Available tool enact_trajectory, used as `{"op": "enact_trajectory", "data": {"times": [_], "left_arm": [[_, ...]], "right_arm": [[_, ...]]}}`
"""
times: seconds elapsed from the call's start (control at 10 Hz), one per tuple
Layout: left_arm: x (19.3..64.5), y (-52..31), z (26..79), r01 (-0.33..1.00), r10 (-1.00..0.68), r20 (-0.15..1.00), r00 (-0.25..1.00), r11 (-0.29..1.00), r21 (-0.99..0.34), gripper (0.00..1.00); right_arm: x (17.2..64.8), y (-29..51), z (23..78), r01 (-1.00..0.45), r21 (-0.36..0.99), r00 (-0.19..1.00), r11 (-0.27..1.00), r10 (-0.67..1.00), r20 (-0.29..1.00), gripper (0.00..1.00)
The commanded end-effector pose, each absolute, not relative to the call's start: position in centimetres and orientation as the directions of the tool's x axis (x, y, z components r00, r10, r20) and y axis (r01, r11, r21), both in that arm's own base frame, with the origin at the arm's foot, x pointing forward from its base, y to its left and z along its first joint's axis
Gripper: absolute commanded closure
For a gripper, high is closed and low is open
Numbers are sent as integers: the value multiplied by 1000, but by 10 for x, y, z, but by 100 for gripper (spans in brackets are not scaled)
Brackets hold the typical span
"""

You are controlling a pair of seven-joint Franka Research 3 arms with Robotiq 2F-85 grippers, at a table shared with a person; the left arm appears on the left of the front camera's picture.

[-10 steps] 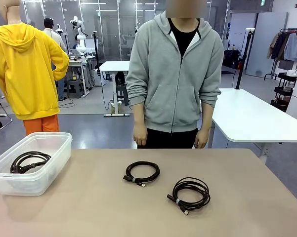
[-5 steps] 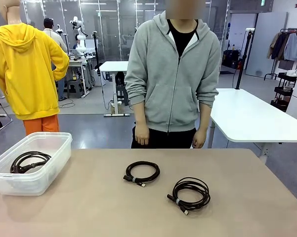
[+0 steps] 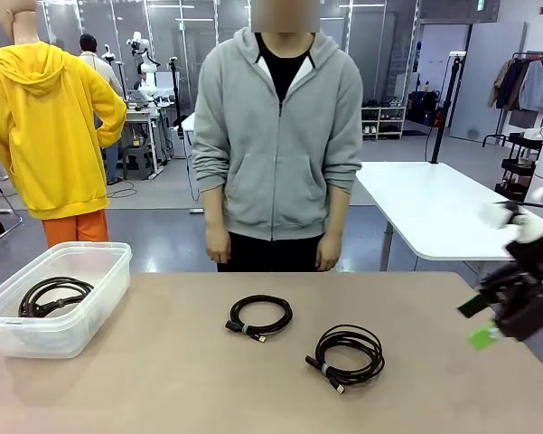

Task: Organize and store the cables.
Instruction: Place the USB Extension Cable into the Organizing box.

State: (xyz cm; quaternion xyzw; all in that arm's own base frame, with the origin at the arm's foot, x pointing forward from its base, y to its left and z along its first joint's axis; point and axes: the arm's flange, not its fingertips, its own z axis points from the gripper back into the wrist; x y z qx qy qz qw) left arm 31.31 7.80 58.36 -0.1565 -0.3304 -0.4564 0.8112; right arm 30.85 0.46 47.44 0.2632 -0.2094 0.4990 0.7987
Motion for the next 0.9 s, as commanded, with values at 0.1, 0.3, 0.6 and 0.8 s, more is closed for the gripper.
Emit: {"op": "enact_trajectory", "data": {"times": [0.1, 0.3, 0.6, 0.8], "left_arm": [[316, 80, 587, 839, -641, 670, 374, 542, 51, 0], [316, 80, 587, 839, -641, 670, 374, 542, 51, 0], [316, 80, 587, 839, -641, 670, 374, 542, 51, 0], [316, 80, 587, 839, -641, 670, 374, 542, 51, 0]], "right_arm": [[313, 86, 431, -886, 220, 461, 408, 724, 513, 0], [325, 125, 404, -878, 188, 473, 440, 735, 486, 0], [342, 161, 372, -870, 150, 479, 470, 733, 482, 0], [355, 182, 345, -857, 167, 509, 487, 753, 416, 0]]}}
